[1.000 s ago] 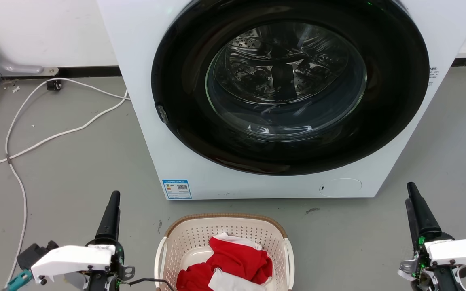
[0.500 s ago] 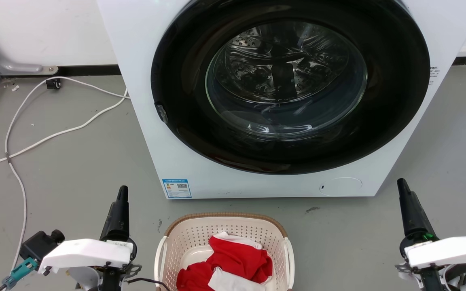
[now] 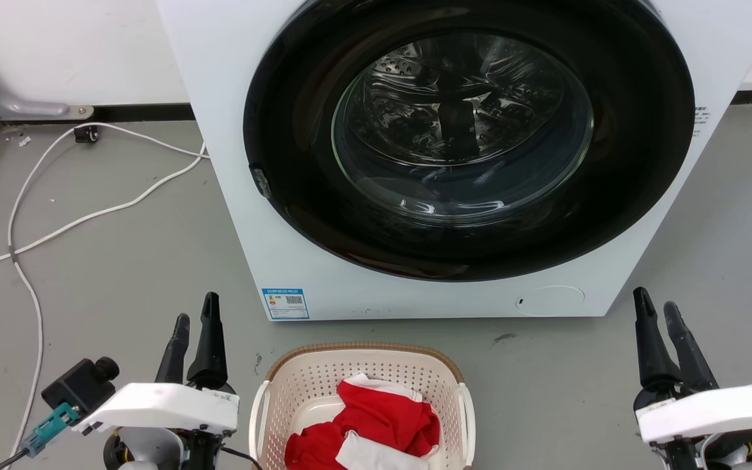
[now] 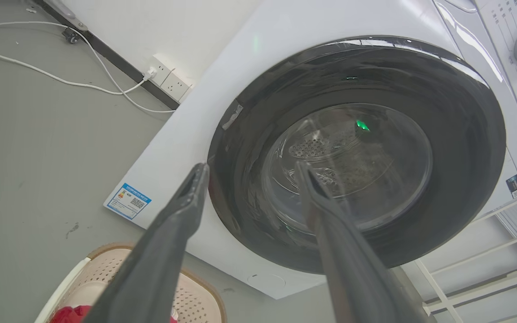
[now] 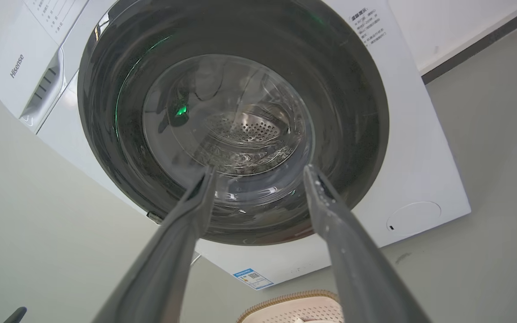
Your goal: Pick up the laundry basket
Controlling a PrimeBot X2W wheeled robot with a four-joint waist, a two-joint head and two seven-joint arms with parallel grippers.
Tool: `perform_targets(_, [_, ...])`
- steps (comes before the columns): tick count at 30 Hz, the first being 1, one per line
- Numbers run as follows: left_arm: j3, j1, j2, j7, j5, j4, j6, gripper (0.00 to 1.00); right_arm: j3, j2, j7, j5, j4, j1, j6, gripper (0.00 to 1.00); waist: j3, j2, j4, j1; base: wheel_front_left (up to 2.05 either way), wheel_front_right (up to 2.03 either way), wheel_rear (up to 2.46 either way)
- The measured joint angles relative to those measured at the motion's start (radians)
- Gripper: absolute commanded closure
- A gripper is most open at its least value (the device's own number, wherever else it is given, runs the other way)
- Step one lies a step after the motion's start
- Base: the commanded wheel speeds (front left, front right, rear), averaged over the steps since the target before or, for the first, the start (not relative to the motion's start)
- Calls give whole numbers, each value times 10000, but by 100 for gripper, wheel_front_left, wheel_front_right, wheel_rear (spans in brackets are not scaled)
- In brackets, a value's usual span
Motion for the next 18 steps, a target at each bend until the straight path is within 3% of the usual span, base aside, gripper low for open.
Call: perform_targets(18, [-267,153,10,-533,2130,-546,-12,0,176,-2,-537,-2368,-656,227,0,0,45,0,44,0,0,0,0])
